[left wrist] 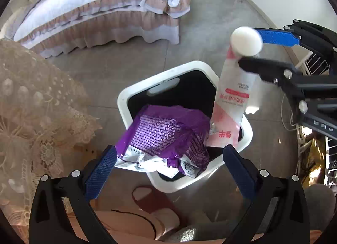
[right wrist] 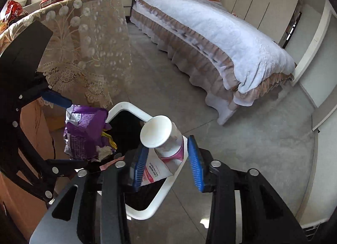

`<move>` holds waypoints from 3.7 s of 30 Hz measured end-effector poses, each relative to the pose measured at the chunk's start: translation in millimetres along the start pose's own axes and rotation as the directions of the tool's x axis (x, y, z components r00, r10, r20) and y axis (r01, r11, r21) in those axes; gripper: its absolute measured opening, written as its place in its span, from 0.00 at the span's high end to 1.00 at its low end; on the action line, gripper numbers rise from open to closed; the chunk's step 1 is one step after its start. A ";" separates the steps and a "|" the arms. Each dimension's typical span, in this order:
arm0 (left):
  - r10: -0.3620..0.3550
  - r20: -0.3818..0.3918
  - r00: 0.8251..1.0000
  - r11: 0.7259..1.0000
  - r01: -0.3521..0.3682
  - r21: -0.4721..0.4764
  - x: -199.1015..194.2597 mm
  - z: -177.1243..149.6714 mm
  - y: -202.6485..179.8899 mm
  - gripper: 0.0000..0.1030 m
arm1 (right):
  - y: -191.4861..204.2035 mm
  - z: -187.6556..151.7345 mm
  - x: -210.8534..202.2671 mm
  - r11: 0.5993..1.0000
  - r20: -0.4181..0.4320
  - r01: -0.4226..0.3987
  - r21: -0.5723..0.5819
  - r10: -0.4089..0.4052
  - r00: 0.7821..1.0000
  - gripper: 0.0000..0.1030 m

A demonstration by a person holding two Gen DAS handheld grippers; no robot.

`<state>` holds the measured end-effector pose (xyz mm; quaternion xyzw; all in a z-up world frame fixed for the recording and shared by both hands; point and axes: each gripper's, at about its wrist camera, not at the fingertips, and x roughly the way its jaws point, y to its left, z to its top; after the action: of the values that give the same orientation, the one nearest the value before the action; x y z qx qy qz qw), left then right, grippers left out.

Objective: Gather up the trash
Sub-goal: 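Carry both items over the bin and open both tools to release them, then move both tools back over the table, then grasp the orange packet with the left tool while the right tool grasps the red chip bag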

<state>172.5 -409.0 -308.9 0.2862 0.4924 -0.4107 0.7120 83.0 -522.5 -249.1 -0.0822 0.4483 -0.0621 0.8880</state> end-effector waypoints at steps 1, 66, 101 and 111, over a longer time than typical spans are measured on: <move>-0.003 -0.015 1.000 1.000 0.003 0.011 7.0 0.6 -2.1 0.04 | 0.7 -6.1 4.3 0.999 -0.020 -0.024 -0.022 0.024 1.000 0.12; 0.754 -0.072 0.653 0.252 -0.390 -0.886 -280.0 -262.8 192.6 0.04 | 245.5 171.2 -117.0 0.929 0.440 -0.233 -0.288 0.345 0.829 0.05; 0.726 0.006 0.688 0.306 -0.315 -0.899 -305.5 -293.2 250.8 0.95 | 312.9 273.7 -83.1 0.832 0.262 -0.523 -0.186 0.555 0.789 0.37; 0.780 0.068 0.622 0.318 -0.299 -0.900 -339.8 -289.5 208.7 0.96 | 269.4 242.5 -138.8 0.849 0.382 -0.487 -0.204 0.527 0.759 0.37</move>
<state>158.0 33.2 -91.8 -0.0454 0.2876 0.0898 0.9524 206.5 -211.4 -52.5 -0.0102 0.2522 0.2208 0.9421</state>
